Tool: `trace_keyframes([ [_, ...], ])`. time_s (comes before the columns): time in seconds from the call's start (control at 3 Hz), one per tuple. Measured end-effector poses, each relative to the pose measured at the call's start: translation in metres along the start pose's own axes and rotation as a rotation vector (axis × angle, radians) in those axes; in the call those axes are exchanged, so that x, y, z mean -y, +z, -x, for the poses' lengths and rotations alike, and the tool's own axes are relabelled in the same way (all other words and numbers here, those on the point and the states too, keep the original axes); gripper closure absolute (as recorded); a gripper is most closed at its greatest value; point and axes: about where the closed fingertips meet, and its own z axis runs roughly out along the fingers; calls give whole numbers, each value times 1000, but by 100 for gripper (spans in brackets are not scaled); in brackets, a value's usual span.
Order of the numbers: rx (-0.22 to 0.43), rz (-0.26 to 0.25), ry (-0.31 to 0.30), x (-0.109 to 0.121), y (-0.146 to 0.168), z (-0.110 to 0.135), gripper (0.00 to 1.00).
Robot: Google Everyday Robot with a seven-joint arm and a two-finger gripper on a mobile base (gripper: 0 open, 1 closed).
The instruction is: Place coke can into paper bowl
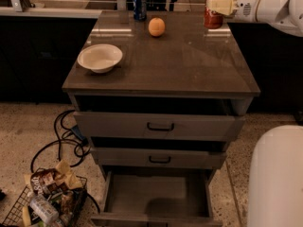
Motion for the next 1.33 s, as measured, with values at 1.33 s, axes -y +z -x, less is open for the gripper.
trace_keyframes([
  [1.33,-6,228,-55,-186,16,40,100],
])
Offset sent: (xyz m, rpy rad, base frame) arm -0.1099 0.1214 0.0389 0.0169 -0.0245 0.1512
